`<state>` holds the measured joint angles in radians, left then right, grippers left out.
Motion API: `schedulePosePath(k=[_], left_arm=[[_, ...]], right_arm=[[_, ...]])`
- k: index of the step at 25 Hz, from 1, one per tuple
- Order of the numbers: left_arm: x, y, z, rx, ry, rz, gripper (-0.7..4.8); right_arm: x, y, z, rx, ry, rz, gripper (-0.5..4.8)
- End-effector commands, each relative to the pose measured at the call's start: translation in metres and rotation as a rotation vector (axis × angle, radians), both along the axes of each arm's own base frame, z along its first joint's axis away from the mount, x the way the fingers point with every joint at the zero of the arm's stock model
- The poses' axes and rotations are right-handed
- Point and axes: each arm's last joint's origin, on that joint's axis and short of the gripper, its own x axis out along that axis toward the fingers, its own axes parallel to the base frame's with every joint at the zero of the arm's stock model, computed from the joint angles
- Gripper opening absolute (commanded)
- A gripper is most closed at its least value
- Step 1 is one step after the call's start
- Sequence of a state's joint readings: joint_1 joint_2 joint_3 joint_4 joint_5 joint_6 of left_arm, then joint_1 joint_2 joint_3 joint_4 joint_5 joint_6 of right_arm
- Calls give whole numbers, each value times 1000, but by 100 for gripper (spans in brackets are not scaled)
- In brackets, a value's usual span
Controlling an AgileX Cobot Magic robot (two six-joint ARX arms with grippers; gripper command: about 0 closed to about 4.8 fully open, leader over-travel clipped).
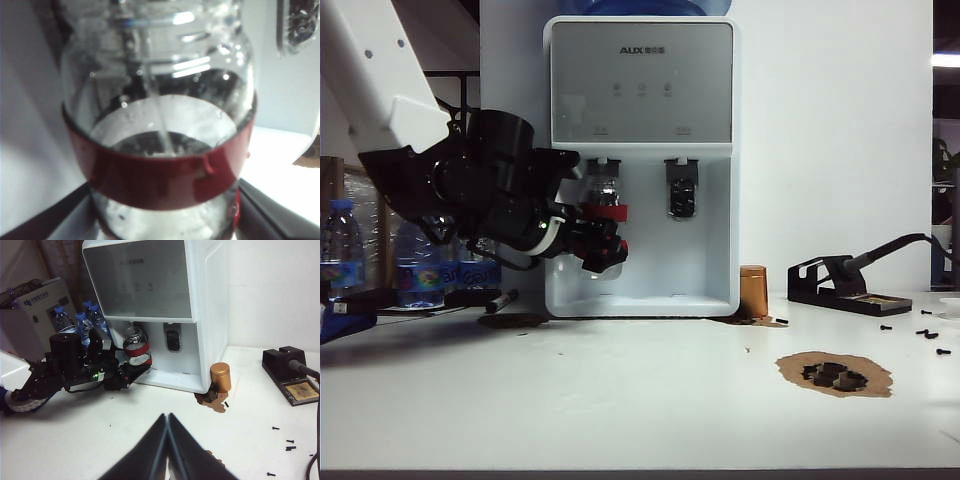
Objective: Pick up the water bottle with two loops of red belts, then reach the front water dispenser and gently press the gray-black baffle horizontally to get a little water.
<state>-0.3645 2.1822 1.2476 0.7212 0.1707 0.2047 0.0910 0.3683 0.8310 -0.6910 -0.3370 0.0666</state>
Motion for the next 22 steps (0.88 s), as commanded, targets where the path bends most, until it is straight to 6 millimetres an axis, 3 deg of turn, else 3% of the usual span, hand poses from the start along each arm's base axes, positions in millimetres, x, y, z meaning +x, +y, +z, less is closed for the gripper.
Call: schedulePosePath(k=[1,5,9,18,22], left_arm=[[5,9,14,-15,-56,72,-5],[-6,11,28,-23,-36,0,-5],[-38,14,34,-42,7,-50,-5],[-93,16,9,-38,78,-180,-5],[-117,5,-6,-41,97,-269,-5]], right_arm=[[0,0,3,-1,-23,6,-2],[0,0,3,-1,-22,6,-2],[0,0,3,-1,-22,5,-2],[-4,0,2,-1,-17,10,-2],[-13,0,-3,5,-54,42,-2]])
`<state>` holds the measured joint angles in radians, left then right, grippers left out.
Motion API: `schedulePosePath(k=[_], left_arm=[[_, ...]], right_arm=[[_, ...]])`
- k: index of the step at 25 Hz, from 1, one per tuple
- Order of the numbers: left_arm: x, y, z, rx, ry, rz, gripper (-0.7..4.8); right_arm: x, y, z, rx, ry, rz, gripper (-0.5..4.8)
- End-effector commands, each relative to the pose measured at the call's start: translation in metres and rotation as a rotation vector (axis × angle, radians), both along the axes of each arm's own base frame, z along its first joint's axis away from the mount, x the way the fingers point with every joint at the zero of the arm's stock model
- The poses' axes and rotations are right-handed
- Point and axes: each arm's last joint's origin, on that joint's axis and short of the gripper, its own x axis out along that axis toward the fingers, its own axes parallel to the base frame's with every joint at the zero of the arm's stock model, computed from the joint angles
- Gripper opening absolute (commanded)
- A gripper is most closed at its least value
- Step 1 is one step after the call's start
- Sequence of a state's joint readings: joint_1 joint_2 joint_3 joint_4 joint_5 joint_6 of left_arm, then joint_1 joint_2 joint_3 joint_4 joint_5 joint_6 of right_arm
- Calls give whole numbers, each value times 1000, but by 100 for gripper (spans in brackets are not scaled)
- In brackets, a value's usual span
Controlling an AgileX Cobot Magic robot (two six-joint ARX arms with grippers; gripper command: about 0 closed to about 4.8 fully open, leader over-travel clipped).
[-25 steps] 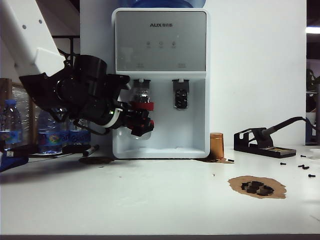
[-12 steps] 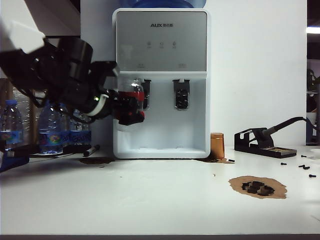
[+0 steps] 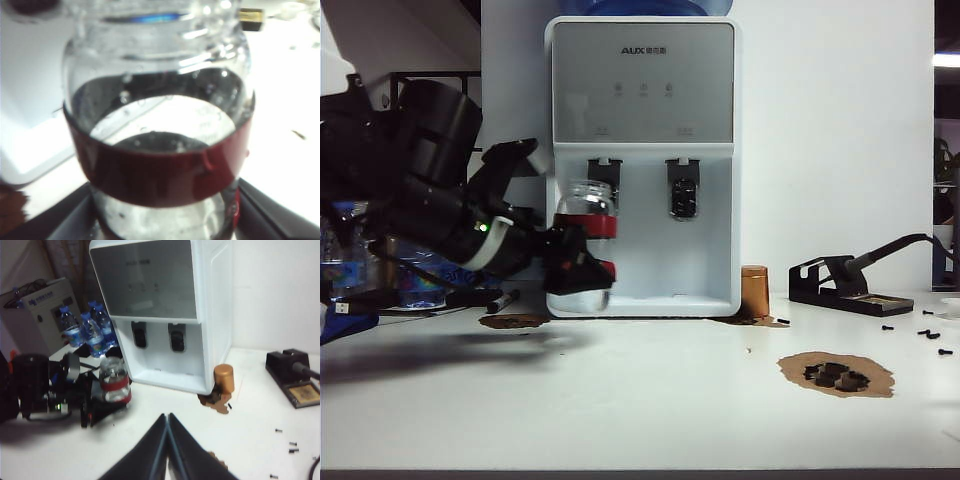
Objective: Pick up the water bottle with two loops of red belts, then reach the front water dispenser and gently press the gray-black baffle horizontally to get a little water.
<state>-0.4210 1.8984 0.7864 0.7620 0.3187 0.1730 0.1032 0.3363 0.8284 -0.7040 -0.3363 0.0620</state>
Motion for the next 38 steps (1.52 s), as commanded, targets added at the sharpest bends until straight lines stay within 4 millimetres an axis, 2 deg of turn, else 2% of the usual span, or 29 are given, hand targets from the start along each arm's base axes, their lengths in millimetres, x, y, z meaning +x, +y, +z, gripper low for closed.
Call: schedulePosePath(k=[1,4,7,11,16,22,23,24,25,26,31,33,38], left_arm=[[-22,-18,-1,-46,-59,-107,-5],[-43,-35,-6,-73,-38,-155,-5],[-60,-46,-12,-56,-30,-173,-5],[-80,-48,-25,-38,9,-212,-5],[-89,-43,-33,-17,43,-220,-5],[-94,-39,-42,49,90,-226,1],[-94,-39,-43,57,97,-226,51],[-94,-39,-43,58,98,-227,149],[-94,-39,-43,59,95,-228,260],[-94,-39,-42,63,73,-238,398],[-93,-40,-38,39,33,-239,412],[-93,-41,-38,31,33,-256,479],[-91,-32,-44,73,92,-297,479]], right_arm=[[-10,0,-7,22,-46,29,-2],[-19,0,-25,114,-48,61,-2],[-17,2,-44,256,-39,109,-2],[-11,3,-60,280,-27,108,-2],[0,4,-71,261,-61,114,-2],[11,5,-95,247,16,97,-2],[12,5,-98,245,27,97,-2],[13,5,-101,245,38,96,-2],[15,5,-104,245,42,95,-2],[17,5,-109,244,52,93,-2],[24,6,-123,244,54,95,-2],[27,7,-134,243,82,98,-2],[32,9,-150,218,80,160,-2]])
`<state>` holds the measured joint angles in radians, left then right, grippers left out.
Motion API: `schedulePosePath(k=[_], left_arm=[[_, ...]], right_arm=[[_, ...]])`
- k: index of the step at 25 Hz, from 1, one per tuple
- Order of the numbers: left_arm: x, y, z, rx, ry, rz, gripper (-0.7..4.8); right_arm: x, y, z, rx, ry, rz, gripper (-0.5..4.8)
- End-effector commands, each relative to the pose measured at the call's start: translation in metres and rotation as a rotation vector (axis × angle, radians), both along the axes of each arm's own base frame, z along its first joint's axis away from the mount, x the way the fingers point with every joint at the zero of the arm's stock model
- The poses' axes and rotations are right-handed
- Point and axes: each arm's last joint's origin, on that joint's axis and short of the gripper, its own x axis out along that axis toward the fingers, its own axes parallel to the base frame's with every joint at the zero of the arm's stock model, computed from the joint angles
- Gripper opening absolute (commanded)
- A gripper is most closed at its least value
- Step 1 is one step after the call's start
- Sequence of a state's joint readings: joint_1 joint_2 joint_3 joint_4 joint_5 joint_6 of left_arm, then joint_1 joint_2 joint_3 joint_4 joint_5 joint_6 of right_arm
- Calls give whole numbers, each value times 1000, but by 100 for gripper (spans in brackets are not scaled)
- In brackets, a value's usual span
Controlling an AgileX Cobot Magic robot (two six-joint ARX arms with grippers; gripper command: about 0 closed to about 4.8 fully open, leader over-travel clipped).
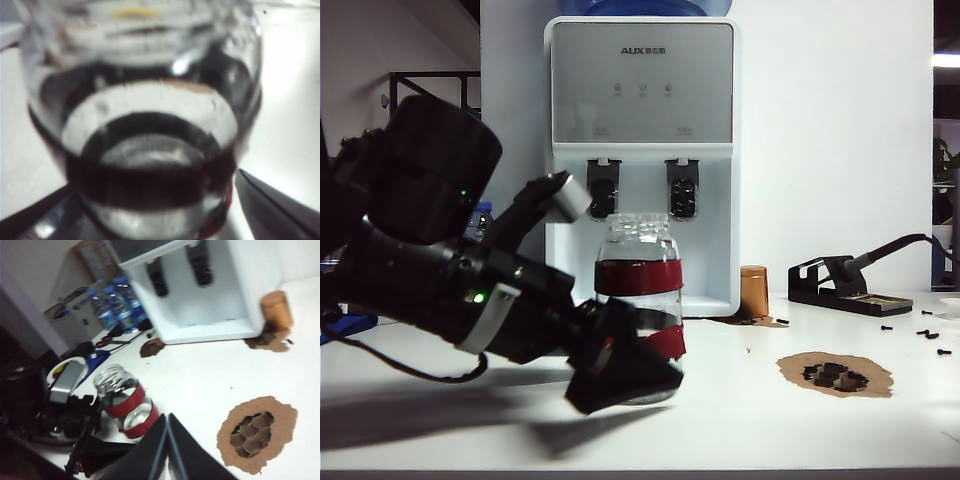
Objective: Pick up the water bottle with two loops of red belts, then reach the front water dispenser and gently press the gray-black baffle horizontally to get a little water.
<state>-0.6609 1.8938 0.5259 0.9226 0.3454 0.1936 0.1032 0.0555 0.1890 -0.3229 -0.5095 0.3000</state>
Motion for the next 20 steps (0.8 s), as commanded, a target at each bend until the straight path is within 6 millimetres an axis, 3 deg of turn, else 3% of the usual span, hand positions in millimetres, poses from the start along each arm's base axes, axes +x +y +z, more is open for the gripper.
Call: schedulePosePath(k=[1,5,9,10,12,13,14,17,20], left_arm=[[2,7,-3,21,26,-42,479],[4,26,-7,-10,58,-93,479],[11,54,-12,4,59,-39,479],[14,62,-12,13,47,-11,450],[23,80,-9,29,15,86,300],[37,102,2,22,-62,268,74],[46,118,14,-6,-147,375,1],[56,137,39,-63,-390,563,-4],[59,151,73,-96,-616,938,-5]], right_arm=[[2,1,-7,-15,-18,45,-2],[4,2,-18,-26,7,67,-2],[4,2,-24,-34,3,70,-2],[3,2,-26,-34,2,70,-2],[3,2,-31,-32,-4,77,-2],[4,3,-39,-31,23,107,-2],[4,3,-39,-45,8,117,-2],[3,3,-39,-68,-18,140,-2],[3,4,-39,-87,-35,149,-2]])
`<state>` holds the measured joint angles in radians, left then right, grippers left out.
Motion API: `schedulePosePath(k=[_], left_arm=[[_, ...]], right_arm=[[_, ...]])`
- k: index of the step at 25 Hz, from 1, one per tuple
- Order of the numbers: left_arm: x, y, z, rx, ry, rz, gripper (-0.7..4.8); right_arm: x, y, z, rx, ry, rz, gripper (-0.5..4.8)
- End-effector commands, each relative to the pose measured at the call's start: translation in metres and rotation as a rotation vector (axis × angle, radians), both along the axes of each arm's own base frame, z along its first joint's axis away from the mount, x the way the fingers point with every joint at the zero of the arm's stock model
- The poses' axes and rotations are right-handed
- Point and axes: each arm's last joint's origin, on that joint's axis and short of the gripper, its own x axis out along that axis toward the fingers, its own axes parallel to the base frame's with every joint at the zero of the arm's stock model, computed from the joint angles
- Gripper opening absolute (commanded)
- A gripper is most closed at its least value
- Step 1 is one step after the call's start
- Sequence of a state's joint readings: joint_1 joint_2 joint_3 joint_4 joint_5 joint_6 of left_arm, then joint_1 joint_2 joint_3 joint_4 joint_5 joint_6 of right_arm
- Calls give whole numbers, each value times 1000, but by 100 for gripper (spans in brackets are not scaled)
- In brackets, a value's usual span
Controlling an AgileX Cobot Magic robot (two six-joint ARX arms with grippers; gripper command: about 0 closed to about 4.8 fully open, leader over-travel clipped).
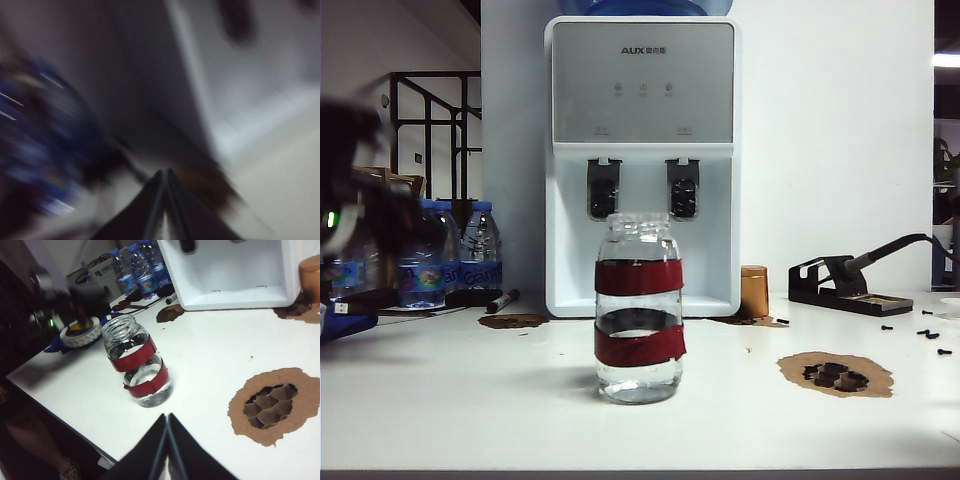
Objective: Pick up the water bottle with two loops of red belts, then reach the front water dispenser and gently press the gray-black baffle horizontally to get a little water.
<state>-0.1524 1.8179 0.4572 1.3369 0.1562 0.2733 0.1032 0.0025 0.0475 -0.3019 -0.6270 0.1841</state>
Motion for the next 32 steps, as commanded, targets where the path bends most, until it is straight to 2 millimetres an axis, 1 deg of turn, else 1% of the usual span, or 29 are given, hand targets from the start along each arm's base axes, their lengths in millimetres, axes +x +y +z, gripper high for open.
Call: schedulePosePath(k=[1,3,4,7,9,13,14,17,20,22,24,25,27,29,32], left_arm=[[0,11,34,-52,-184,335,-4],[-6,16,50,-73,-237,466,-5],[-12,20,64,-70,-286,532,-5],[-28,25,82,-74,-330,549,-5],[-43,28,92,-69,-325,551,-5],[-70,32,100,-43,-266,538,-5],[-78,33,101,-31,-238,527,-5],[-91,34,101,-34,-148,505,-4],[-106,33,99,-105,-23,421,-4],[-113,32,94,-147,72,347,-5],[-116,31,88,-139,150,308,-4],[-118,31,81,-121,217,294,-4],[-119,31,75,-113,227,308,-4],[-121,38,71,-109,123,347,-5],[-123,45,65,-96,105,361,-5]], right_arm=[[0,0,2,-19,-36,18,-2],[0,0,2,-19,-36,17,-2],[0,0,2,-20,-36,14,-2],[0,0,2,-30,-44,13,-2],[0,0,2,-34,-49,15,-2],[0,0,2,-41,-55,13,-2],[0,0,2,-41,-55,13,-2],[0,0,2,-41,-55,9,-2],[1,-3,2,-41,-53,-18,-2],[1,-5,2,-41,-52,-40,-2],[1,-5,2,-41,-52,-43,-1],[1,-5,2,-41,-53,-43,-1],[1,-5,2,-42,-53,-43,-1],[1,-5,2,-42,-52,-43,-2],[1,-5,2,-42,-52,-43,-2]])
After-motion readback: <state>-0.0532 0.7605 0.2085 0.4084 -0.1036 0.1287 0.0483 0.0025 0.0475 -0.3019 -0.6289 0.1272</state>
